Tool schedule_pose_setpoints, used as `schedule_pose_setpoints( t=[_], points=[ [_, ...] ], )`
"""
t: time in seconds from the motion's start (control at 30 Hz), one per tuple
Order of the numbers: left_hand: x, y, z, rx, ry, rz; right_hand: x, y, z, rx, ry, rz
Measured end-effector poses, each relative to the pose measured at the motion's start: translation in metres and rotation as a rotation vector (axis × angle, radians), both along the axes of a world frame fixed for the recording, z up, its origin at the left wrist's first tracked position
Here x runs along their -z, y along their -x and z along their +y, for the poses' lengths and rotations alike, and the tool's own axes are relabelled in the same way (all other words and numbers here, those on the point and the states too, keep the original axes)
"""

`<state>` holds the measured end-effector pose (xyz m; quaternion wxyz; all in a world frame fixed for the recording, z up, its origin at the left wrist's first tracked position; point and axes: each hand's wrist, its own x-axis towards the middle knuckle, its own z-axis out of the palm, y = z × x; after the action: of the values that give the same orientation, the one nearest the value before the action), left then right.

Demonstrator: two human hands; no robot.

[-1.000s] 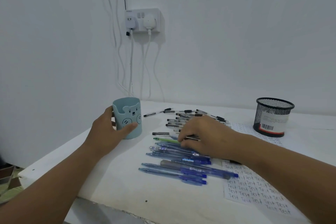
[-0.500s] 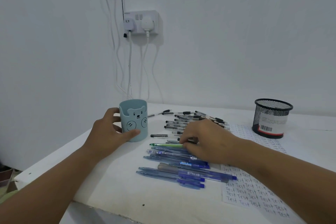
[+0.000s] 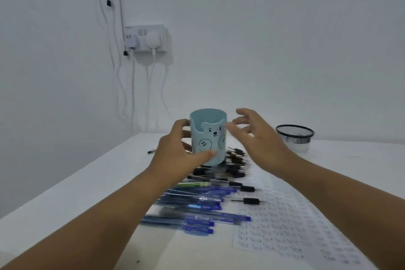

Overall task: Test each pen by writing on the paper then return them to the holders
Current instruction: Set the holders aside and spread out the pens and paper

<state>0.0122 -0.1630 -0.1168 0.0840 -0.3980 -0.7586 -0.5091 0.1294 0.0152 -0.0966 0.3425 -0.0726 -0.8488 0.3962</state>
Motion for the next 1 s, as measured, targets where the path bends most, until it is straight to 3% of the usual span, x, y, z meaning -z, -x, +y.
schedule_pose_setpoints(
  t=[0.1,0.23,0.37,0.47,0.77,1.0],
  points=[
    [-0.004,-0.009,0.040,0.042,0.037,-0.049,0.003,-0.028,0.052,0.237,-0.155,0.183],
    [-0.003,-0.016,0.091,0.075,0.074,-0.079,0.021,-0.064,0.116,0.392,-0.251,0.125],
    [0.006,-0.014,0.131,0.030,0.167,-0.060,0.054,-0.075,0.138,0.355,-0.037,-0.075],
    [0.012,-0.008,0.145,-0.014,0.233,-0.058,0.060,-0.069,0.142,0.257,0.095,-0.060],
    [0.012,-0.024,0.188,0.030,0.303,-0.023,0.054,-0.086,0.169,0.380,0.102,0.025],
    [0.017,-0.028,0.202,0.058,0.322,-0.071,0.057,-0.085,0.171,0.360,0.159,0.018]
  ],
)
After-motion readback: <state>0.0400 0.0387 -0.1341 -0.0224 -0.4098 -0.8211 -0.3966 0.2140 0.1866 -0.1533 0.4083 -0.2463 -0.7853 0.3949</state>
